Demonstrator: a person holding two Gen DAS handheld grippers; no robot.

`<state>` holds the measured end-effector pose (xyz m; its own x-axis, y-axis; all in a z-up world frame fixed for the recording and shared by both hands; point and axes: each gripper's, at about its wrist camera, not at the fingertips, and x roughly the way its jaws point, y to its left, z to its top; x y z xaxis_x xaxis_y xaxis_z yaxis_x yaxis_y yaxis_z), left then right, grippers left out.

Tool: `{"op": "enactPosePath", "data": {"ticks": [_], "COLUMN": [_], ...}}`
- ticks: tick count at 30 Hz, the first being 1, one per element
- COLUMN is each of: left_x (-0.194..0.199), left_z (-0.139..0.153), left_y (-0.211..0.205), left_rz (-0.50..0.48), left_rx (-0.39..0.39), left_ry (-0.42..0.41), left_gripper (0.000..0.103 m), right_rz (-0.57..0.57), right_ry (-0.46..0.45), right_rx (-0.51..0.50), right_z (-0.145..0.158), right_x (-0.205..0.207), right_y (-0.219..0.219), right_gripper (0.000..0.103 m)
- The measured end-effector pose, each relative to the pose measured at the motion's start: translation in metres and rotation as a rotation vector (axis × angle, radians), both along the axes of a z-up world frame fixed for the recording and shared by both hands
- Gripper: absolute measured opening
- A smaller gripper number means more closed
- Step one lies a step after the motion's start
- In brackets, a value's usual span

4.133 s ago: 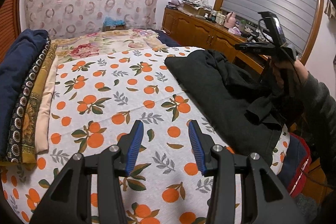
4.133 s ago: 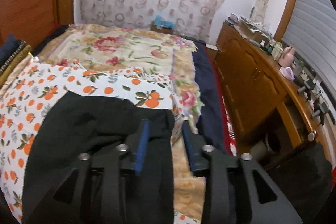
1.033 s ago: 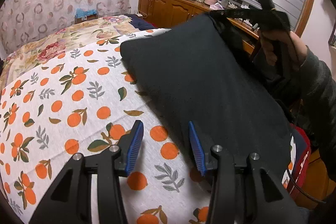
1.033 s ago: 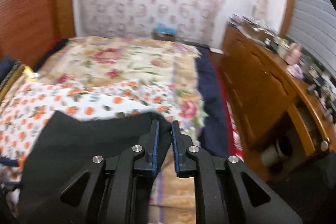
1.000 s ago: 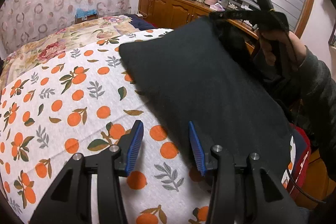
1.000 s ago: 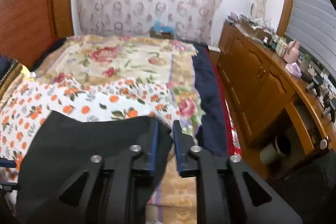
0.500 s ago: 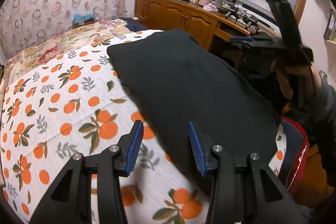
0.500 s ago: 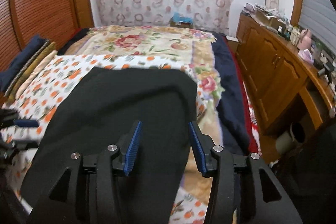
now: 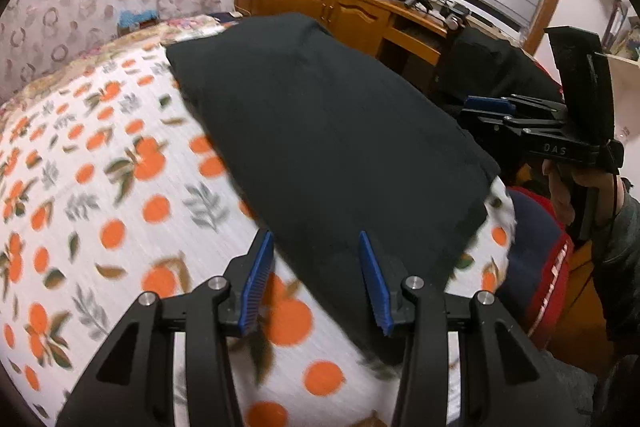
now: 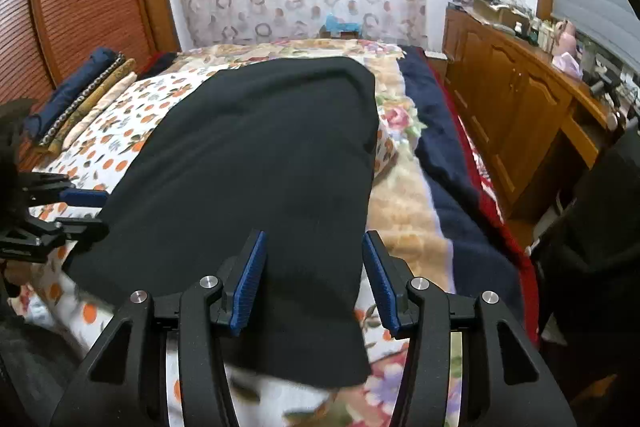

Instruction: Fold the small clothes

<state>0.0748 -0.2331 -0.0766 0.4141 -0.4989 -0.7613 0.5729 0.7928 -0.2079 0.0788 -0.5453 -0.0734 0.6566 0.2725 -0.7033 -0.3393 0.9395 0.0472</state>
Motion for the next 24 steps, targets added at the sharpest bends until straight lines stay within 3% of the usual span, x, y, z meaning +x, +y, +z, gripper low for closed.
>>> {"op": "enactPosePath", "data": {"ticks": [8, 11, 12, 14, 20, 24], "left_x": [-0.017, -0.022, -0.024, -0.023, -0.019, -0.014], "left_z": [-0.003, -0.004, -0.003, -0.002, 0.045, 0.074], "left_y": [0.001, 0.0, -0.001, 0.0, 0.001, -0.005], "left_rz": [-0.013, -0.04, -0.044, -0.051, -0.046, -0.051], "left_rx": [-0.06, -0.063, -0.055, -0.052, -0.154, -0.172], "left_ry": [0.048, 0.065, 0.065, 0.061, -0.011, -0.073], "left_gripper": [0.043, 0.025, 0.015, 0.009, 0.006, 0.006], "right_rz": [0.04, 0.08, 0.096, 0.127, 0.208, 0.243], "right_ry": [-0.017, -0.023, -0.029, -0.043, -0.035, -0.06], "right_rx": [0.0, -0.006, -0.017, -0.044, -0.051, -0.049], "right_z": [0.002, 0.002, 0.002, 0.0, -0.004, 0.003], "right_x": [-0.024, -0.029, -0.031, -0.037, -0.05, -0.06], "right_y": [0.01, 0.018, 0.023, 0.034, 0.053, 0.059], "right_gripper": [0.052, 0.054, 0.056, 0.057, 0.059, 0.063]}}
